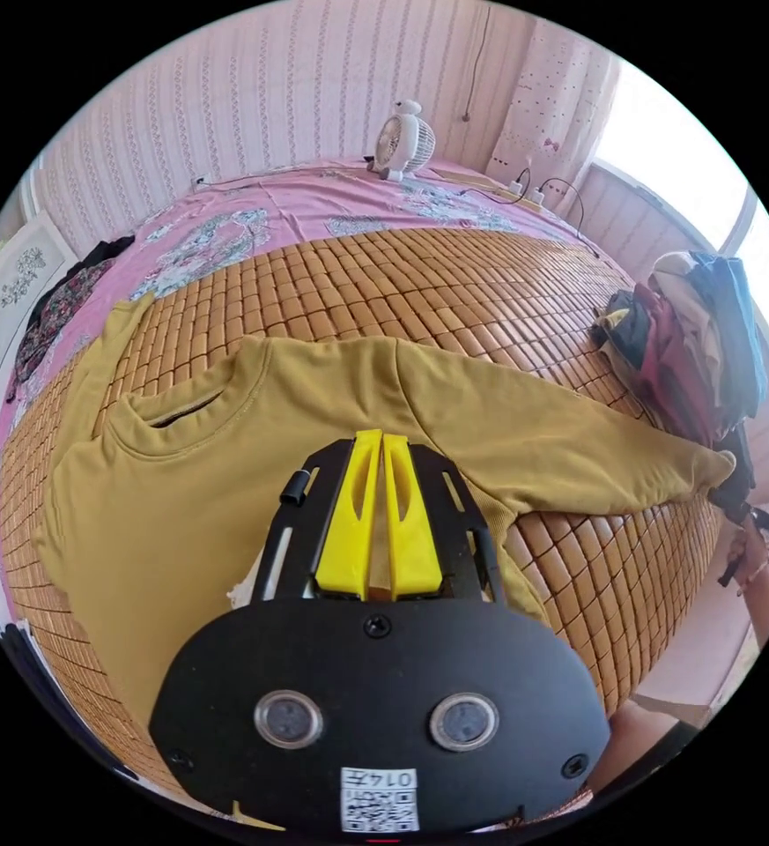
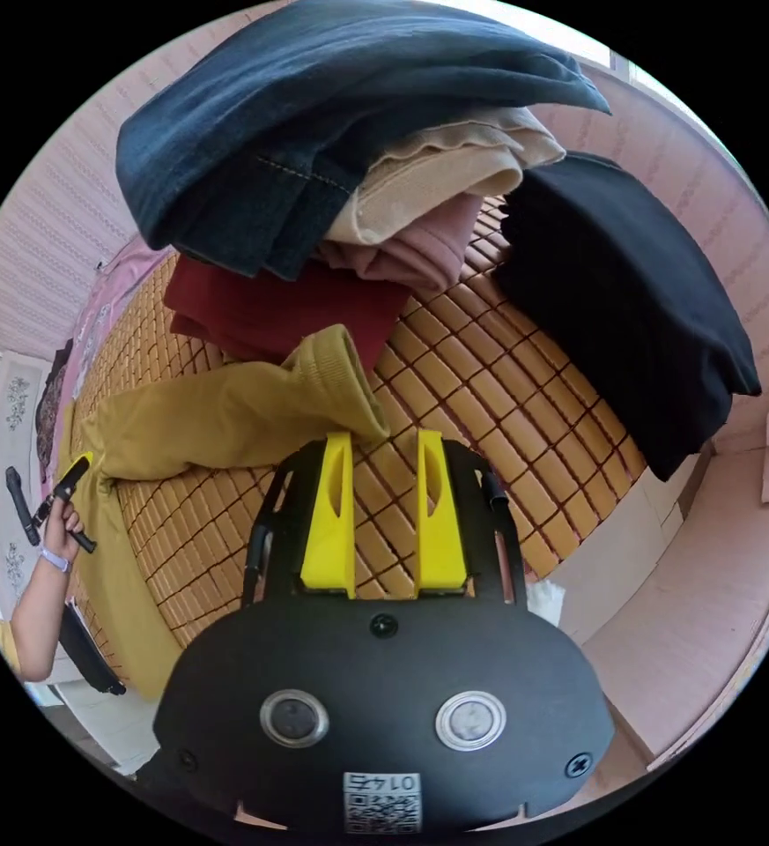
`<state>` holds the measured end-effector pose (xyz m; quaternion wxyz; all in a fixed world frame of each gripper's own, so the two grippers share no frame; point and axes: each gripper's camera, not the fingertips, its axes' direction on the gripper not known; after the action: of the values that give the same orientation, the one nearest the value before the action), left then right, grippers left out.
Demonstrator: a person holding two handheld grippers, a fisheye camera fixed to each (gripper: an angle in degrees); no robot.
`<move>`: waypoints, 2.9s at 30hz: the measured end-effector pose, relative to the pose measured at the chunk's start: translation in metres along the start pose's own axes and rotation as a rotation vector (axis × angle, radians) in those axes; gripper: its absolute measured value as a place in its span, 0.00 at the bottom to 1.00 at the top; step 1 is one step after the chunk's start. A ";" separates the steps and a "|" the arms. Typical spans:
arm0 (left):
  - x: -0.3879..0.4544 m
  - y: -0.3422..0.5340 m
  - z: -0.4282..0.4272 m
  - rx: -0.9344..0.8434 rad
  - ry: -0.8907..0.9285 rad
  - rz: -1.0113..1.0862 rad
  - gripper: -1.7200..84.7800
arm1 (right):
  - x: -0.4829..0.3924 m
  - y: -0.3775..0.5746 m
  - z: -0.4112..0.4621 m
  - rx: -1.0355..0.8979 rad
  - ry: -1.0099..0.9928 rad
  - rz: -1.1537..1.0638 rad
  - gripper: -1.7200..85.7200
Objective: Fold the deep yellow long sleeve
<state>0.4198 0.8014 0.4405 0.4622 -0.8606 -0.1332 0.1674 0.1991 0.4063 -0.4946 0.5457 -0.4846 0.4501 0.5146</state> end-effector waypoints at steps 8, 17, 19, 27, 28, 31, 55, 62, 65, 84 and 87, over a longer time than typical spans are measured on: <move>0.029 0.007 0.010 0.050 -0.237 0.165 0.01 | 0.001 0.025 -0.058 -0.041 -0.240 -0.107 0.05; -0.022 0.004 0.006 0.023 0.038 -0.013 0.01 | 0.016 0.065 -0.077 -0.199 -0.059 -0.064 0.10; -0.028 0.003 -0.001 0.047 0.107 -0.021 0.01 | 0.010 0.068 -0.060 -0.218 -0.067 -0.059 0.11; -0.022 -0.021 0.024 0.095 -0.048 0.078 0.01 | -0.056 0.069 0.027 -0.111 0.163 -0.134 0.06; -0.019 -0.022 0.033 0.069 -0.090 0.092 0.01 | -0.063 0.072 0.027 -0.082 0.185 -0.177 0.05; -0.018 -0.025 0.047 0.056 -0.127 0.120 0.01 | -0.088 0.080 0.039 -0.080 0.303 -0.291 0.04; -0.095 0.074 0.036 0.233 0.099 -0.098 0.01 | -0.167 0.086 0.120 -0.217 0.382 -0.431 0.01; -0.153 0.246 0.008 0.060 0.001 -0.211 0.01 | -0.199 0.114 0.118 -0.260 0.614 -0.391 0.01; -0.174 0.314 0.005 -0.031 -0.085 -0.313 0.01 | -0.275 0.123 0.127 -0.178 0.510 -0.562 0.01; -0.237 0.495 0.072 0.025 -0.039 -0.589 0.01 | -0.992 0.174 0.380 -0.129 -0.206 -1.308 0.12; -0.250 0.511 0.082 0.031 0.013 -0.566 0.01 | -1.029 0.186 0.432 -0.203 -0.065 -1.262 0.13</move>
<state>0.1966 0.4927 0.0100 0.5046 -0.7830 -0.3626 0.0282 -0.0569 0.7057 0.5661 0.7082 -0.6900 0.0105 0.1488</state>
